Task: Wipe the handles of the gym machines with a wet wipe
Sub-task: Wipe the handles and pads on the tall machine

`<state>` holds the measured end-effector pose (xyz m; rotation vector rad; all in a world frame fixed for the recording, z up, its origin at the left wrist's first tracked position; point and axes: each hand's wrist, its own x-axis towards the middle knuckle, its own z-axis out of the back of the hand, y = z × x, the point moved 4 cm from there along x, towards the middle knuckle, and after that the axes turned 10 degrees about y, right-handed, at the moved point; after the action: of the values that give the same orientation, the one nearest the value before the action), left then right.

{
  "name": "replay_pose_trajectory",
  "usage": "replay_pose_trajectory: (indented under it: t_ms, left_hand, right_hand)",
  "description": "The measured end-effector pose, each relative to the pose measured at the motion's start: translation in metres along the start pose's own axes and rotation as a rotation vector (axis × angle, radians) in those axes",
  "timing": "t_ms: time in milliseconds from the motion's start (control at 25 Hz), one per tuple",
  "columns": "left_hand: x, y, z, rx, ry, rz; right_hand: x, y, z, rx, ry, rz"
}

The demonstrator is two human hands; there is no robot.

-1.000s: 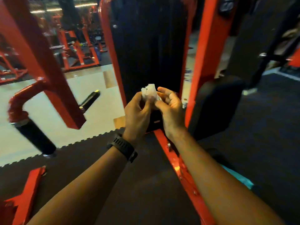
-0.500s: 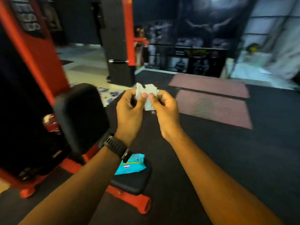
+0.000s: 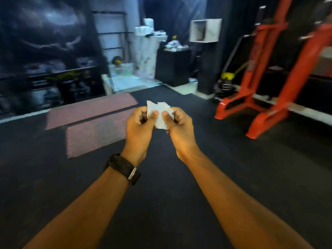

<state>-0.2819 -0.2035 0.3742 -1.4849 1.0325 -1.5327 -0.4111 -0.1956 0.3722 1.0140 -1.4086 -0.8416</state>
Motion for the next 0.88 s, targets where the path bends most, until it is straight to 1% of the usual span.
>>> replay_pose_trajectory:
  t_ms: [80,120,280,360,520,680,800,880]
  left_hand:
    - [0.024,0.006,-0.061,-0.076,0.155,0.020]
    - [0.034,0.008,-0.090,-0.092,0.207,0.017]
    - [0.075,0.023,-0.182,-0.126,0.320,-0.010]
    - [0.102,0.039,-0.224,-0.132,0.358,0.005]
    - [0.164,0.067,-0.304,-0.177,0.435,-0.003]
    - [0.244,0.079,-0.389,-0.249,0.468,-0.011]
    - [0.298,0.087,-0.446,-0.315,0.522,-0.020]
    - [0.333,0.097,-0.477,-0.316,0.540,-0.048]
  right_hand:
    - [0.006,0.003,0.059,-0.063,-0.173,0.028]
    - [0.009,0.006,0.086,-0.095,-0.244,0.041]
    - [0.023,0.002,0.178,-0.179,-0.420,0.036]
    - [0.036,-0.003,0.220,-0.169,-0.454,0.022]
    - [0.084,-0.006,0.292,-0.212,-0.444,0.051]
    - [0.151,0.003,0.380,-0.299,-0.529,0.087]
    - [0.198,0.004,0.440,-0.292,-0.588,0.092]
    - [0.227,0.000,0.469,-0.248,-0.574,0.085]
